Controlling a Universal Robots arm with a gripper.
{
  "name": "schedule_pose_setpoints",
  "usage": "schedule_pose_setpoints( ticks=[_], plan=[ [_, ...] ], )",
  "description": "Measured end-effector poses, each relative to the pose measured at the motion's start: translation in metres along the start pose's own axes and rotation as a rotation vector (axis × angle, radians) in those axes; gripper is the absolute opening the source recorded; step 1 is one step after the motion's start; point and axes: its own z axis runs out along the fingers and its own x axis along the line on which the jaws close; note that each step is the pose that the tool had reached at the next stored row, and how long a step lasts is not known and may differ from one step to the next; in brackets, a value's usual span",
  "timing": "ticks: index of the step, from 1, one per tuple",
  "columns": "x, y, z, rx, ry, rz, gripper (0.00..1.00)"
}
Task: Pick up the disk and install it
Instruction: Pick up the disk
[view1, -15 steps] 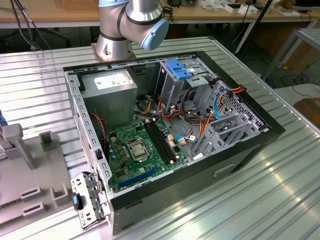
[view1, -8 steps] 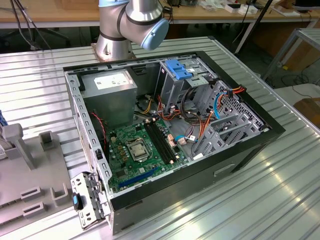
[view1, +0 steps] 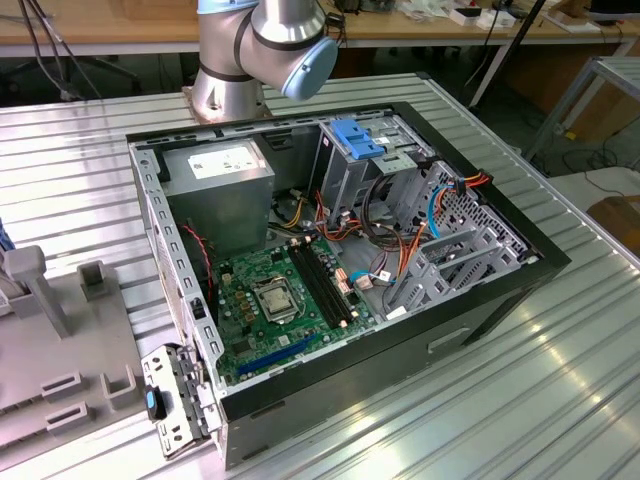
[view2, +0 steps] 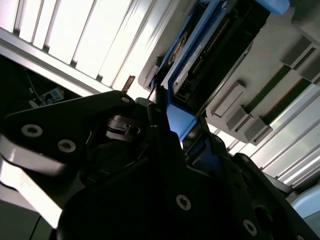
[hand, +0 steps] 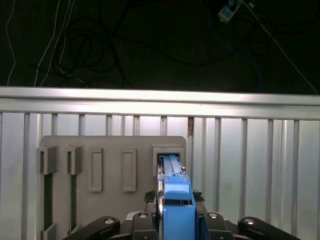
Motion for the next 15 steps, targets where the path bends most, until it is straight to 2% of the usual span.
schedule_pose_setpoints(
  ticks=[9, 15],
  plan=[
    [0.0, 0.0, -0.0008, -0.0003, 0.0002, 0.0, 0.37],
    [0.0001, 0.0, 0.0032, -0.0014, 0.0, 0.0, 0.37]
  ],
)
